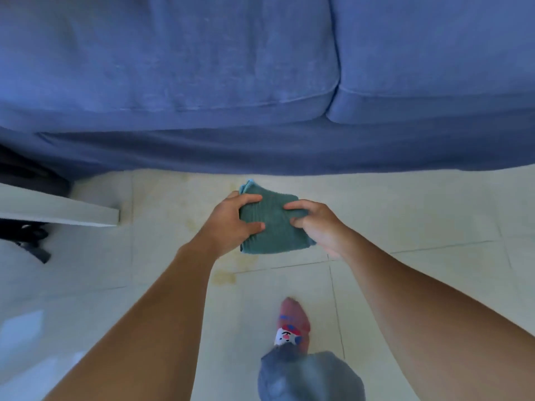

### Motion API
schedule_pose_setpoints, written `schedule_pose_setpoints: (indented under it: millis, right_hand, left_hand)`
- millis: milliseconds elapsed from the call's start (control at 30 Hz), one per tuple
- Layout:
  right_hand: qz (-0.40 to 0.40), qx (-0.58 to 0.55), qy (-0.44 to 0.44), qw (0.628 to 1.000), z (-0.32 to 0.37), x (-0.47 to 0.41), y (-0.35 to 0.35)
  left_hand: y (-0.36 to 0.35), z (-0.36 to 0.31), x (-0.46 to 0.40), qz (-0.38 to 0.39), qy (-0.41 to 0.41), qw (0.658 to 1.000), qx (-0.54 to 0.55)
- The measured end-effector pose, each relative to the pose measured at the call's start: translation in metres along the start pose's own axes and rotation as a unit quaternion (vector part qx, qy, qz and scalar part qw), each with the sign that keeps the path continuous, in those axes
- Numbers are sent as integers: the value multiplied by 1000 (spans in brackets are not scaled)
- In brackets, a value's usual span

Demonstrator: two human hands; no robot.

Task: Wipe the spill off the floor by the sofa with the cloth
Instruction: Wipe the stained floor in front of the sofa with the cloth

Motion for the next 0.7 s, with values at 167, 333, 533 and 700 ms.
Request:
schedule_pose_setpoints:
  millis: [167, 333, 533, 700]
  right_hand:
    - [-84, 116, 103, 984, -84, -92, 16]
    - [-132, 181, 144, 964, -152, -156, 7]
    - [-200, 215, 156, 943, -168, -184, 1]
    - [-314, 381, 202, 846, -149, -168, -9]
  left_hand:
    - [-101, 66, -73, 36, -68, 990, -116]
    - [-164, 126, -127, 53, -94, 980, -169]
    - [-182, 149, -160, 54, -129, 965, -223]
    - [-147, 157, -157, -36, -164, 939, -299]
Point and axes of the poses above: each hand's wrist, its own x-axis away from the middle knuckle, its own y-axis out of the back of the hand, z = x × y, the point moved 8 cm from there along -x, towards the middle knuckle, and after that the axes turned 8 degrees about -z, right-handed, at the moved point
